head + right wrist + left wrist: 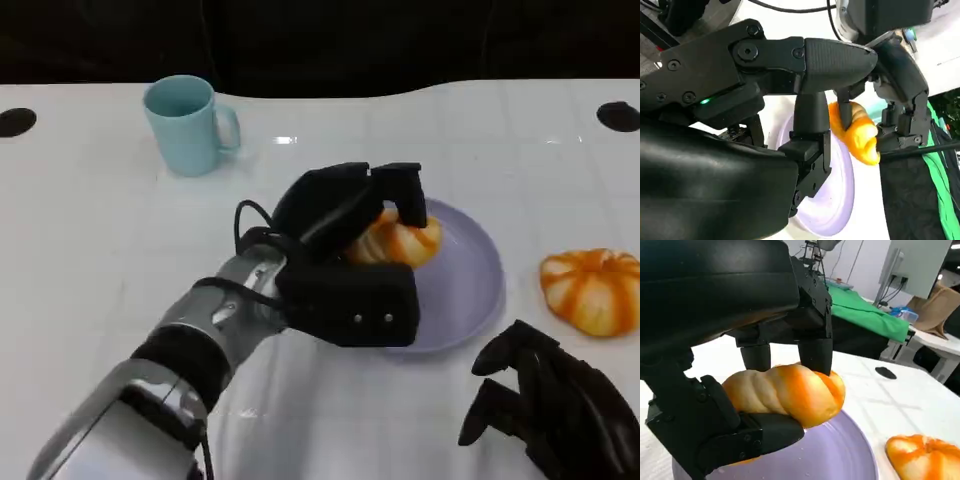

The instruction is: Grasp the bread from the table and place it into the plate.

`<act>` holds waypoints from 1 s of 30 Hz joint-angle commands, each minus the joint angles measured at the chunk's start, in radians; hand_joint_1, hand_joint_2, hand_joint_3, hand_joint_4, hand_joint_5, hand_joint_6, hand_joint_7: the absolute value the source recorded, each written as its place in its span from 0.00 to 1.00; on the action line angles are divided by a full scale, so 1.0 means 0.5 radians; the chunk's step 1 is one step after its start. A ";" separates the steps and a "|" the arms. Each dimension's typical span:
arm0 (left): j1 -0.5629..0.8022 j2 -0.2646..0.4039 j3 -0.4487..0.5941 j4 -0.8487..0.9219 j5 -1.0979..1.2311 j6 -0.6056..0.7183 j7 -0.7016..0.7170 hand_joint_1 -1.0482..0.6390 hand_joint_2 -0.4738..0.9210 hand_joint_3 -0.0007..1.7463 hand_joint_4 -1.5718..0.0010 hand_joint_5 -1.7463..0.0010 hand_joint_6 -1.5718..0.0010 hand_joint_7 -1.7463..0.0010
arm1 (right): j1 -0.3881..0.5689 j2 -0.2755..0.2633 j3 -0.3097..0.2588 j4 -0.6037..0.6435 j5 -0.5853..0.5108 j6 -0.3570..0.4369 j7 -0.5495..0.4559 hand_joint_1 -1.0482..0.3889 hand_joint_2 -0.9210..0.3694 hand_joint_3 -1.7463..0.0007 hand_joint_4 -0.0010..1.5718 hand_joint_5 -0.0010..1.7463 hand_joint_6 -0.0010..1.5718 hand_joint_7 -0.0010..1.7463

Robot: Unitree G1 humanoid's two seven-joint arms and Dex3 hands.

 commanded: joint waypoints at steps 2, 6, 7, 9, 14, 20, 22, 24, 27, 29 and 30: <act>-0.100 -0.024 -0.010 0.039 -0.023 0.079 -0.112 0.50 0.75 0.56 0.50 0.02 0.58 0.25 | 0.014 -0.009 -0.007 0.003 0.001 -0.037 0.014 0.37 0.00 0.68 0.39 1.00 0.27 0.99; -0.095 -0.024 -0.014 0.023 -0.030 0.100 -0.172 0.48 0.96 0.22 0.60 0.05 0.58 0.62 | 0.012 -0.011 -0.003 0.008 -0.001 -0.046 0.017 0.37 0.00 0.68 0.39 1.00 0.26 0.99; -0.093 -0.023 -0.016 0.024 -0.029 0.098 -0.174 0.48 0.98 0.19 0.63 0.07 0.60 0.66 | 0.012 -0.011 -0.003 0.009 -0.001 -0.049 0.016 0.37 0.00 0.68 0.39 1.00 0.26 0.99; -0.107 -0.011 -0.063 0.030 0.021 0.151 -0.215 0.44 1.00 0.18 0.70 0.25 0.67 0.78 | 0.012 -0.010 -0.004 0.006 0.005 -0.041 0.013 0.37 0.00 0.68 0.39 1.00 0.26 0.99; -0.153 0.025 -0.169 0.005 0.108 0.288 -0.385 0.19 1.00 0.31 0.95 0.77 0.85 0.99 | 0.013 -0.008 -0.006 0.011 0.001 -0.055 0.012 0.37 0.00 0.68 0.39 1.00 0.26 1.00; -0.157 0.061 -0.224 -0.054 0.125 0.358 -0.517 0.05 1.00 0.44 1.00 0.91 0.93 1.00 | 0.009 -0.015 -0.009 0.016 0.003 -0.057 0.026 0.37 0.00 0.68 0.38 1.00 0.26 1.00; -0.150 0.074 -0.227 -0.076 0.118 0.354 -0.542 0.03 1.00 0.46 1.00 0.92 0.93 1.00 | 0.009 -0.014 -0.010 0.013 -0.001 -0.051 0.018 0.37 0.00 0.68 0.38 1.00 0.26 1.00; -0.140 0.091 -0.219 -0.106 0.103 0.342 -0.574 0.02 1.00 0.47 1.00 0.92 0.93 1.00 | 0.011 -0.014 -0.009 0.008 -0.006 -0.053 0.013 0.37 0.00 0.68 0.39 1.00 0.26 1.00; -0.116 0.128 -0.196 -0.177 0.066 0.317 -0.635 0.02 1.00 0.47 1.00 0.93 0.94 1.00 | 0.012 -0.013 -0.014 0.001 0.004 -0.043 0.013 0.38 0.00 0.68 0.38 1.00 0.25 1.00; -0.099 0.148 -0.183 -0.219 0.043 0.309 -0.665 0.02 1.00 0.47 1.00 0.93 0.94 1.00 | 0.012 -0.014 -0.015 0.004 0.003 -0.044 0.014 0.38 0.00 0.68 0.38 1.00 0.25 1.00; -0.091 0.157 -0.177 -0.237 0.034 0.306 -0.677 0.02 1.00 0.47 1.00 0.93 0.94 1.00 | 0.011 -0.015 -0.015 0.006 0.001 -0.049 0.016 0.38 0.00 0.68 0.38 1.00 0.25 1.00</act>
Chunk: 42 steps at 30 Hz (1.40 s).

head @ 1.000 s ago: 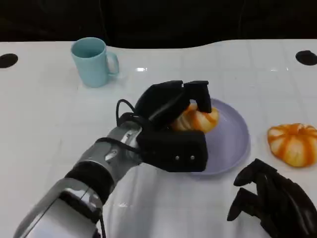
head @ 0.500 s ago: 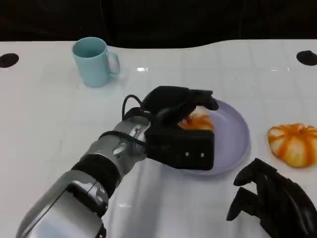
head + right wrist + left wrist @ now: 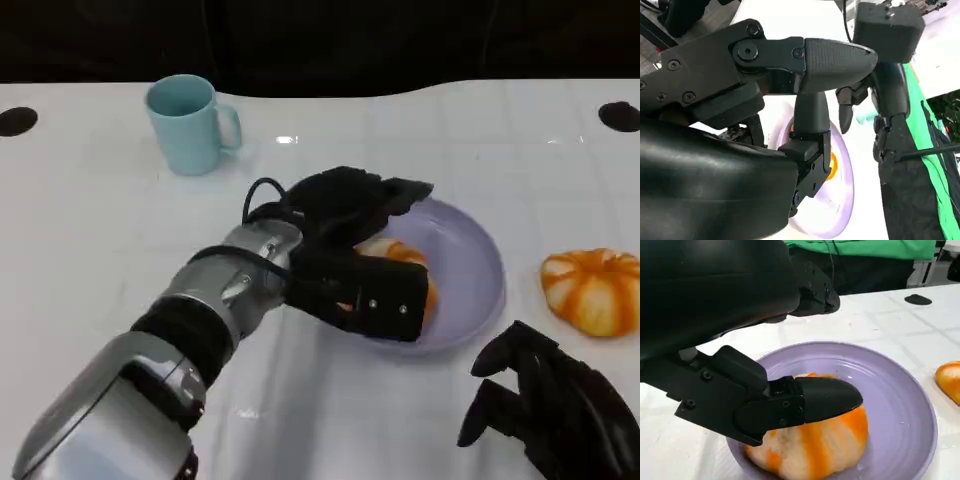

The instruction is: Grasp the bread from the table and place it into the plate.

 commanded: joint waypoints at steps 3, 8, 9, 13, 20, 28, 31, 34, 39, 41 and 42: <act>0.080 0.103 0.095 -0.179 -0.153 -0.048 -0.168 0.02 1.00 0.45 1.00 0.93 0.94 1.00 | 0.007 -0.015 -0.022 -0.016 0.003 -0.005 -0.008 0.38 0.00 0.69 0.39 1.00 0.26 0.99; 0.206 0.144 0.237 -0.336 -0.379 -0.063 -0.376 0.04 1.00 0.40 0.99 0.93 0.94 1.00 | 0.005 -0.026 -0.018 -0.007 -0.008 -0.027 0.012 0.38 0.00 0.68 0.38 1.00 0.26 1.00; 0.251 0.153 0.289 -0.377 -0.463 -0.078 -0.433 0.05 1.00 0.39 0.98 0.92 0.93 1.00 | 0.004 -0.023 -0.021 -0.010 0.001 -0.014 0.009 0.38 0.00 0.68 0.38 1.00 0.26 1.00; 0.328 0.169 0.362 -0.473 -0.588 -0.077 -0.542 0.05 1.00 0.38 0.97 0.91 0.93 0.99 | 0.004 -0.019 -0.028 -0.016 0.017 0.008 0.004 0.38 0.00 0.68 0.39 1.00 0.26 1.00; 0.604 0.187 0.609 -0.789 -1.013 -0.077 -0.794 0.05 1.00 0.37 0.92 0.87 0.88 0.98 | 0.000 -0.037 -0.018 -0.015 -0.023 -0.011 0.007 0.38 0.00 0.68 0.39 1.00 0.26 0.99; 0.993 0.139 0.826 -1.130 -1.455 -0.056 -0.947 0.11 1.00 0.32 0.85 0.66 0.76 0.95 | 0.002 -0.026 -0.022 -0.026 -0.005 0.011 0.001 0.38 0.00 0.68 0.39 1.00 0.26 0.99; 1.160 0.115 0.895 -1.277 -1.540 -0.101 -0.909 0.14 1.00 0.32 0.76 0.60 0.69 0.93 | 0.001 -0.026 -0.026 -0.034 0.000 0.028 -0.007 0.37 0.00 0.69 0.38 1.00 0.26 0.99; 1.259 0.088 0.936 -1.364 -1.608 -0.123 -0.918 0.16 1.00 0.33 0.73 0.59 0.67 0.92 | -0.002 -0.028 -0.029 -0.036 0.003 0.036 -0.008 0.37 0.00 0.69 0.38 1.00 0.25 1.00; 1.494 -0.014 1.019 -1.563 -1.912 -0.066 -0.984 0.19 1.00 0.30 0.57 0.61 0.53 0.91 | -0.004 -0.021 -0.034 -0.044 0.014 0.060 -0.020 0.38 0.00 0.69 0.38 1.00 0.25 1.00; 1.577 -0.045 1.040 -1.649 -2.040 0.018 -1.013 0.20 1.00 0.29 0.54 0.61 0.49 0.91 | -0.004 -0.023 -0.033 -0.045 0.011 0.060 -0.017 0.38 0.00 0.69 0.38 1.00 0.25 1.00; 1.607 -0.054 1.048 -1.685 -2.076 0.053 -1.017 0.21 1.00 0.28 0.52 0.58 0.46 0.90 | -0.003 -0.024 -0.033 -0.046 0.011 0.060 -0.016 0.38 0.00 0.69 0.38 1.00 0.25 1.00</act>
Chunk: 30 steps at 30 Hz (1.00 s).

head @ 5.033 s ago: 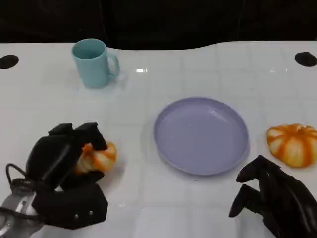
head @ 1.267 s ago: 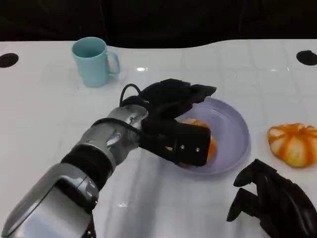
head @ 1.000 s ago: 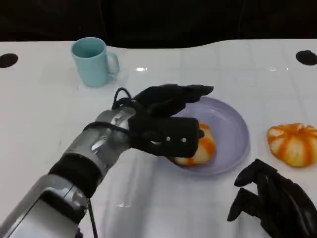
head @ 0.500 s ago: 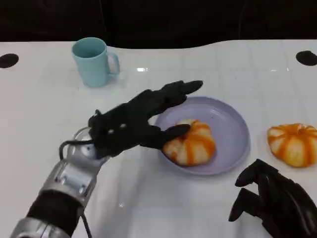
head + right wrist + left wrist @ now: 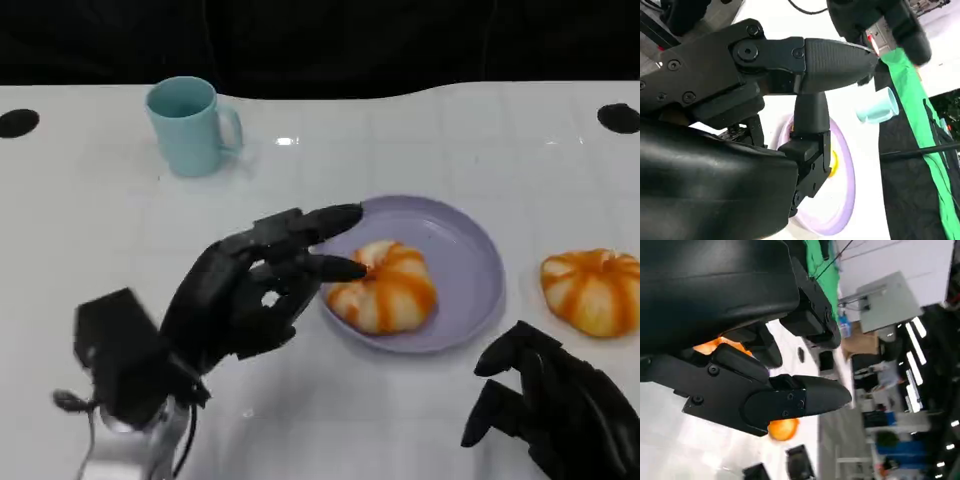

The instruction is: Grasp the bread from the table and place it into the plate.

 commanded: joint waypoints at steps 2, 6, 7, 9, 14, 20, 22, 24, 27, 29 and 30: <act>0.193 -0.050 0.067 -0.233 -0.261 0.230 -0.032 0.22 1.00 0.27 0.52 0.51 0.43 0.89 | 0.003 -0.014 -0.014 -0.028 0.009 0.009 -0.008 0.38 0.00 0.69 0.39 1.00 0.25 1.00; 0.224 -0.057 0.079 -0.299 -0.291 0.313 -0.028 0.22 1.00 0.26 0.53 0.46 0.41 0.88 | 0.003 -0.014 -0.015 -0.028 0.010 0.009 -0.006 0.38 0.00 0.69 0.39 1.00 0.25 1.00; 0.226 -0.058 0.081 -0.306 -0.291 0.322 -0.028 0.22 1.00 0.26 0.53 0.45 0.41 0.88 | 0.003 -0.014 -0.015 -0.028 0.010 0.009 -0.006 0.38 0.00 0.69 0.39 1.00 0.25 1.00; 0.387 -0.084 0.128 -0.415 -0.417 0.399 -0.020 0.24 1.00 0.26 0.57 0.24 0.49 0.61 | 0.005 -0.020 -0.012 -0.040 0.003 0.021 -0.014 0.38 0.00 0.69 0.39 1.00 0.25 1.00; 0.529 -0.095 0.190 -0.522 -0.557 0.551 -0.016 0.27 1.00 0.28 0.56 0.01 0.70 0.06 | 0.014 -0.025 -0.010 -0.051 -0.003 0.014 -0.015 0.39 0.00 0.68 0.39 1.00 0.25 1.00; 0.576 -0.110 0.236 -0.517 -0.551 0.568 -0.026 0.27 1.00 0.28 0.56 0.00 0.72 0.03 | 0.017 -0.029 -0.008 -0.056 -0.004 0.012 -0.013 0.39 0.00 0.68 0.39 1.00 0.25 1.00; 0.620 -0.115 0.270 -0.479 -0.548 0.539 -0.032 0.28 1.00 0.28 0.55 0.00 0.70 0.01 | 0.021 -0.035 -0.005 -0.060 -0.007 0.006 -0.008 0.38 0.00 0.68 0.39 1.00 0.25 1.00; 0.642 -0.123 0.287 -0.467 -0.548 0.552 -0.022 0.28 1.00 0.28 0.55 0.00 0.69 0.00 | 0.022 -0.030 -0.008 -0.062 0.001 0.009 -0.008 0.38 0.00 0.68 0.39 1.00 0.25 0.99; 0.669 -0.130 0.304 -0.463 -0.545 0.581 -0.011 0.28 1.00 0.27 0.54 0.00 0.68 0.00 | 0.022 -0.031 -0.006 -0.061 -0.001 0.002 -0.005 0.38 0.00 0.68 0.39 1.00 0.26 0.99; 0.688 -0.130 0.309 -0.471 -0.541 0.614 0.005 0.28 1.00 0.26 0.53 0.00 0.68 0.00 | 0.023 -0.031 -0.006 -0.074 0.000 0.022 -0.018 0.38 0.00 0.69 0.39 1.00 0.26 0.99; 0.697 -0.124 0.311 -0.469 -0.538 0.625 0.001 0.28 1.00 0.26 0.53 0.00 0.68 0.00 | 0.025 -0.031 -0.005 -0.073 -0.002 0.011 -0.013 0.38 0.00 0.69 0.39 1.00 0.26 0.99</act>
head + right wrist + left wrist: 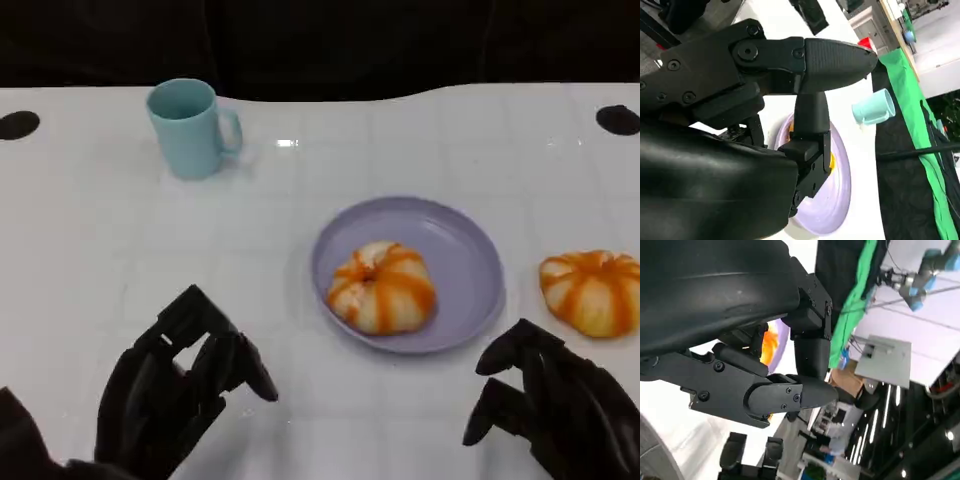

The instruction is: Grasp the bread from the table and place it into the plate.

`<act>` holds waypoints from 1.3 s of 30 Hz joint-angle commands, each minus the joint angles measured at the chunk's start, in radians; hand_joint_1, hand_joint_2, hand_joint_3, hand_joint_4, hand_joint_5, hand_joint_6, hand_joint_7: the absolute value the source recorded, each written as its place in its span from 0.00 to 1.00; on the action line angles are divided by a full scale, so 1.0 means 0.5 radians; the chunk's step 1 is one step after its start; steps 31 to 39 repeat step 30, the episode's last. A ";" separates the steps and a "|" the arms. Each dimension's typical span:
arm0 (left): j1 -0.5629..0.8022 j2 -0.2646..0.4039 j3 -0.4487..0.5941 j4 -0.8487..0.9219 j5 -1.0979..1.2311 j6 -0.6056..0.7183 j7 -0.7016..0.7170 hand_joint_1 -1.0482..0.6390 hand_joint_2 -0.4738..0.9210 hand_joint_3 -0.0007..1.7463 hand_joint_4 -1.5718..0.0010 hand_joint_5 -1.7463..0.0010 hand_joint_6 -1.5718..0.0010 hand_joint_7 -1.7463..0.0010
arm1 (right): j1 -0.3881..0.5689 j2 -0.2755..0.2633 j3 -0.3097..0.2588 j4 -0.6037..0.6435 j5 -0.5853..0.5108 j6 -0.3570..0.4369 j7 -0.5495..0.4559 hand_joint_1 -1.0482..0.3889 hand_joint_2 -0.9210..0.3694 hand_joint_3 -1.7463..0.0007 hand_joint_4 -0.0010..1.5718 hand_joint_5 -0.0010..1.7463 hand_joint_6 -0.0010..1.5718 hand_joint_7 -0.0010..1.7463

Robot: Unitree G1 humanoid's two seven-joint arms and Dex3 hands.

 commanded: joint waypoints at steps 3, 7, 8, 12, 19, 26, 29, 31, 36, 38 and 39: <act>0.055 0.019 0.024 0.010 0.006 0.062 0.009 0.27 1.00 0.26 0.54 0.00 0.69 0.00 | 0.014 -0.019 -0.007 -0.030 0.001 -0.009 0.003 0.39 0.00 0.69 0.39 1.00 0.25 0.99; 0.072 0.018 0.033 0.016 -0.003 0.081 0.002 0.29 1.00 0.26 0.55 0.00 0.71 0.00 | 0.014 -0.022 -0.009 -0.028 0.001 -0.007 0.004 0.38 0.00 0.69 0.39 1.00 0.25 1.00; 0.073 0.017 0.034 0.015 -0.003 0.084 0.001 0.29 1.00 0.26 0.55 0.00 0.71 0.00 | 0.014 -0.023 -0.009 -0.028 0.000 -0.008 0.004 0.38 0.00 0.69 0.39 1.00 0.25 1.00; 0.074 0.022 0.032 0.022 0.034 0.084 0.010 0.29 1.00 0.26 0.55 0.00 0.71 0.00 | 0.016 -0.023 -0.007 -0.037 -0.014 -0.004 -0.011 0.38 0.00 0.69 0.39 1.00 0.26 1.00; 0.056 0.014 0.034 0.064 0.071 0.044 0.001 0.30 1.00 0.25 0.55 0.00 0.71 0.00 | 0.011 -0.030 -0.023 -0.020 0.007 -0.015 0.011 0.38 0.00 0.69 0.39 1.00 0.26 0.99; 0.031 0.009 0.038 0.090 0.088 0.036 0.006 0.29 1.00 0.25 0.55 0.00 0.71 0.00 | -0.005 -0.033 -0.030 0.006 -0.008 -0.029 0.015 0.38 0.00 0.69 0.38 1.00 0.25 1.00; 0.021 0.002 0.041 0.103 0.093 0.038 0.007 0.29 1.00 0.25 0.54 0.00 0.71 0.00 | -0.013 -0.031 -0.035 0.013 -0.008 -0.017 0.006 0.38 0.00 0.70 0.39 1.00 0.26 1.00; 0.021 0.002 0.042 0.104 0.094 0.038 0.006 0.29 1.00 0.25 0.54 0.00 0.71 0.00 | -0.013 -0.031 -0.036 0.014 -0.007 -0.018 0.007 0.38 0.00 0.70 0.39 1.00 0.26 1.00; 0.021 0.002 0.042 0.104 0.094 0.038 0.006 0.29 1.00 0.25 0.54 0.00 0.71 0.00 | -0.013 -0.031 -0.036 0.014 -0.007 -0.018 0.007 0.38 0.00 0.70 0.39 1.00 0.26 1.00; 0.021 0.002 0.042 0.104 0.094 0.038 0.006 0.29 1.00 0.25 0.54 0.00 0.71 0.00 | -0.013 -0.031 -0.036 0.014 -0.007 -0.018 0.007 0.38 0.00 0.70 0.39 1.00 0.26 1.00; 0.021 0.002 0.042 0.104 0.094 0.038 0.006 0.29 1.00 0.25 0.54 0.00 0.71 0.00 | -0.013 -0.031 -0.036 0.014 -0.007 -0.018 0.007 0.38 0.00 0.70 0.39 1.00 0.26 1.00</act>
